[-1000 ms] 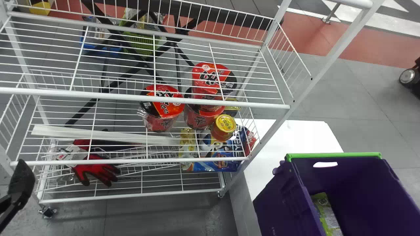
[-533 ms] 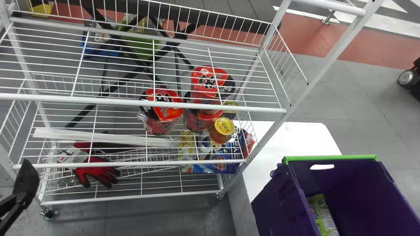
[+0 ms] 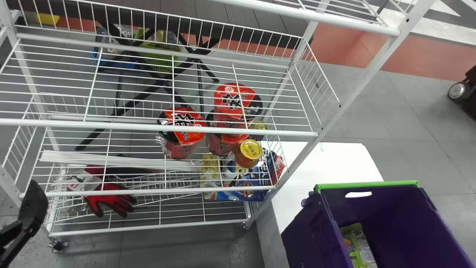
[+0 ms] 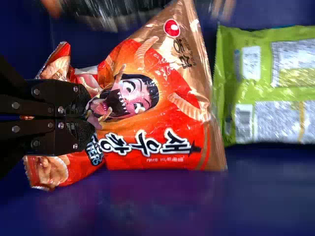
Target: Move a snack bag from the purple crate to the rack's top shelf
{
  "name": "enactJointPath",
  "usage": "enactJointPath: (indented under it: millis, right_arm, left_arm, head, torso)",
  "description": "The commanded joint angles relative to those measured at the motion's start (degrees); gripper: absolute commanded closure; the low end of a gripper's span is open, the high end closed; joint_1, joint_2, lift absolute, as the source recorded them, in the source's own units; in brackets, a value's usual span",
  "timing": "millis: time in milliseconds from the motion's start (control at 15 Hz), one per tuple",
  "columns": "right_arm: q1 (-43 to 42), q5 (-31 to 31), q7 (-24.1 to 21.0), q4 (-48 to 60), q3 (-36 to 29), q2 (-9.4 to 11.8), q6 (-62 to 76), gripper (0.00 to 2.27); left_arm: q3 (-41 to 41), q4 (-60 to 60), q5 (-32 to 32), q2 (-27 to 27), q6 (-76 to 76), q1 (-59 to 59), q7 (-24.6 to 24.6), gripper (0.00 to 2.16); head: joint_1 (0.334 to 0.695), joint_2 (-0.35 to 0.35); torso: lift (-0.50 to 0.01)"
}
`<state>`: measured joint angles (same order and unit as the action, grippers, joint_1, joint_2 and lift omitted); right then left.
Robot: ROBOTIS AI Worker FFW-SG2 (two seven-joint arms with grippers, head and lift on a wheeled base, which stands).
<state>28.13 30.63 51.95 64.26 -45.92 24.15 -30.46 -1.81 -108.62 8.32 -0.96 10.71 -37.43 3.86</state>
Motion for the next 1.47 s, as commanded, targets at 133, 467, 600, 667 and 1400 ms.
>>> enactJointPath:
  millis: [133,467,600,667,1400]
  right_arm:
    - [0.2,-3.3,2.1,0.9,-1.5,-0.4,3.3,2.11]
    - [0.2,-6.0,3.5,3.2,-0.8,-2.1,4.1,2.11]
    - [0.1,-6.8,3.7,3.2,-0.8,-2.1,4.3,2.11]
    - [0.1,-7.3,3.9,3.4,-0.8,-2.4,4.8,2.11]
    - [-0.4,-9.8,6.6,5.1,-0.8,-3.2,4.5,2.11]
  left_arm:
    - [0.2,0.0,-0.4,0.1,-0.1,-0.2,-0.3,0.13]
    - [0.4,-0.9,-0.9,0.1,0.1,-0.9,-0.9,0.13]
    - [0.4,-0.9,-1.6,0.1,0.1,-1.0,-1.5,0.13]
    - [0.4,-0.9,-1.7,0.1,0.1,-1.0,-1.5,0.13]
    - [0.4,-2.5,-2.2,0.1,0.1,-2.1,-1.8,0.13]
  head:
    - [0.695,-0.35]
    - [0.695,-0.35]
    - [0.695,-0.35]
    - [0.695,-0.35]
    - [0.695,-0.35]
  torso:
    - [-0.382]
    - [-0.362]
    - [-0.354]
    - [-0.35]
    - [-0.306]
